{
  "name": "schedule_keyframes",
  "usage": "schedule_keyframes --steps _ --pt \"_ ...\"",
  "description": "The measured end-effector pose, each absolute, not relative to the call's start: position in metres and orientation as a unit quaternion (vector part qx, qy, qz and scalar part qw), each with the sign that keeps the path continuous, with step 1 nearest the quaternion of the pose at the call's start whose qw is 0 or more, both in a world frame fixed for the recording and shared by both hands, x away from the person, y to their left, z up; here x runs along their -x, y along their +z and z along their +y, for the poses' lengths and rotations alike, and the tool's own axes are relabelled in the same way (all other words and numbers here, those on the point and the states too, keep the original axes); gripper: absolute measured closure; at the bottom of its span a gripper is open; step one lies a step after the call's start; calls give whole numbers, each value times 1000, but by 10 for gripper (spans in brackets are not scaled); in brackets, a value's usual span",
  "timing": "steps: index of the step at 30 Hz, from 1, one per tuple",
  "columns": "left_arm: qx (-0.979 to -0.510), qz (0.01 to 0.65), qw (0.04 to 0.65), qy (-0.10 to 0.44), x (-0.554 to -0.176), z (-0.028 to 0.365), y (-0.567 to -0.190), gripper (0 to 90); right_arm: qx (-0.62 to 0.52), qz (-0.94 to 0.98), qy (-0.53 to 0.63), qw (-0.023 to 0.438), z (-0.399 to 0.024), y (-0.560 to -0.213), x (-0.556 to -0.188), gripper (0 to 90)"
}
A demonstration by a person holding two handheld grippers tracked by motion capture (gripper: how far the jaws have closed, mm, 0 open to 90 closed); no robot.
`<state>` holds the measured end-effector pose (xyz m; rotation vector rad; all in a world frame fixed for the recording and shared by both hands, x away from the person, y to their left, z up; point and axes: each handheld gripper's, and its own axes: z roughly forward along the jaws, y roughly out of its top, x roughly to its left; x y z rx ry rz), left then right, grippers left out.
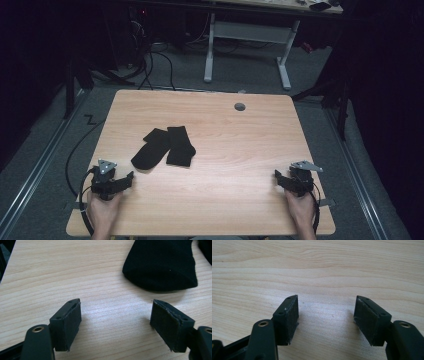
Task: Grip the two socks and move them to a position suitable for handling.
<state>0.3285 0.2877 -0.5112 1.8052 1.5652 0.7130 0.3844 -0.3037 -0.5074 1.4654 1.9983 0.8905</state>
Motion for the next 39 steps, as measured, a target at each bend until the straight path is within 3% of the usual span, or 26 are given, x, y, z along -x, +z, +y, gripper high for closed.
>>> schedule_keyframes --steps 15,29,39 --pt "-684 596 322 269 -329 289 -511 260 -542 733 326 252 -303 -507 -385 364" --pt "-672 602 348 255 -326 290 -508 325 -542 732 326 252 -303 -507 -385 365" --pt "-669 584 368 275 -322 283 -496 367 -542 733 326 252 -303 -507 -385 363"
